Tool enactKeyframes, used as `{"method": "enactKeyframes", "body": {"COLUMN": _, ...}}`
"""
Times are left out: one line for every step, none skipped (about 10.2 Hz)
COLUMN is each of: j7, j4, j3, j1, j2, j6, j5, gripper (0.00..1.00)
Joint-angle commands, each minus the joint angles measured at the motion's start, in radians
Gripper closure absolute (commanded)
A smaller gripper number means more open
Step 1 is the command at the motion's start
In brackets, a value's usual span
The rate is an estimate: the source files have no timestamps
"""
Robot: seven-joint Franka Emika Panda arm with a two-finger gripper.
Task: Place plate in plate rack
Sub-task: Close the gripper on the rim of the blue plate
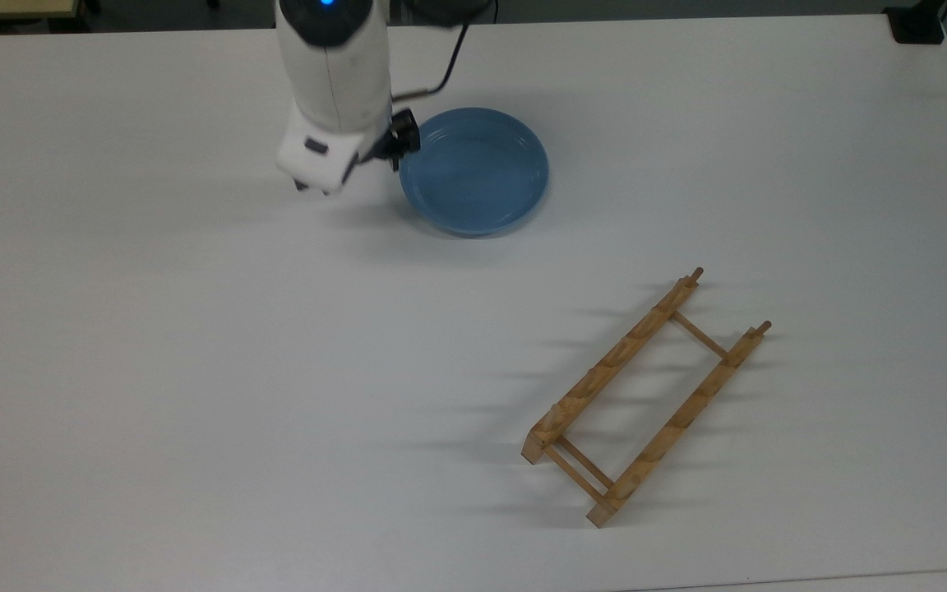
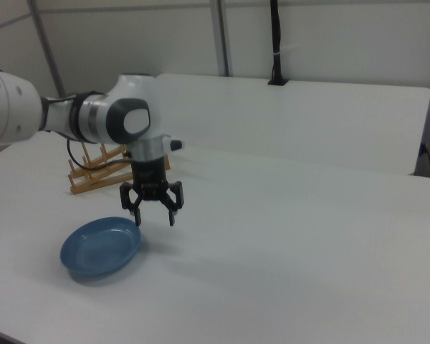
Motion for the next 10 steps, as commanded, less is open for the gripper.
{"method": "enactKeyframes", "body": {"j7": -0.016, "j4": -0.042, "j3": 0.007, "j1": 0.044, "j2": 0.046, "j6": 0.028, "j5": -0.057, "gripper": 0.24}}
{"method": "enactKeyframes", "body": {"j7": -0.014, "j4": -0.057, "j3": 0.007, "j1": 0.047, "j2": 0.046, "j6": 0.028, "j5": -0.063, "gripper": 0.27}}
{"method": "enactKeyframes", "body": {"j7": -0.013, "j4": -0.063, "j3": 0.01, "j1": 0.049, "j2": 0.053, "j6": 0.028, "j5": -0.064, "gripper": 0.32}}
{"method": "enactKeyframes", "body": {"j7": -0.008, "j4": -0.063, "j3": 0.028, "j1": 0.047, "j2": 0.057, "j6": 0.028, "j5": -0.064, "gripper": 0.37}}
{"method": "enactKeyframes", "body": {"j7": -0.008, "j4": -0.065, "j3": 0.03, "j1": 0.047, "j2": 0.059, "j6": 0.025, "j5": -0.064, "gripper": 0.51}}
{"method": "enactKeyframes", "body": {"j7": -0.008, "j4": -0.063, "j3": 0.03, "j1": 0.047, "j2": 0.062, "j6": 0.023, "j5": -0.064, "gripper": 0.66}}
{"method": "enactKeyframes", "body": {"j7": -0.006, "j4": -0.063, "j3": 0.03, "j1": 0.049, "j2": 0.063, "j6": 0.023, "j5": -0.064, "gripper": 0.7}}
{"method": "enactKeyframes", "body": {"j7": 0.009, "j4": -0.063, "j3": 0.037, "j1": 0.049, "j2": 0.066, "j6": 0.025, "j5": -0.064, "gripper": 0.69}}
{"method": "enactKeyframes", "body": {"j7": 0.015, "j4": -0.063, "j3": 0.042, "j1": 0.049, "j2": 0.074, "j6": 0.025, "j5": -0.065, "gripper": 0.69}}
{"method": "enactKeyframes", "body": {"j7": 0.015, "j4": -0.063, "j3": 0.042, "j1": 0.047, "j2": 0.076, "j6": 0.025, "j5": -0.065, "gripper": 0.74}}
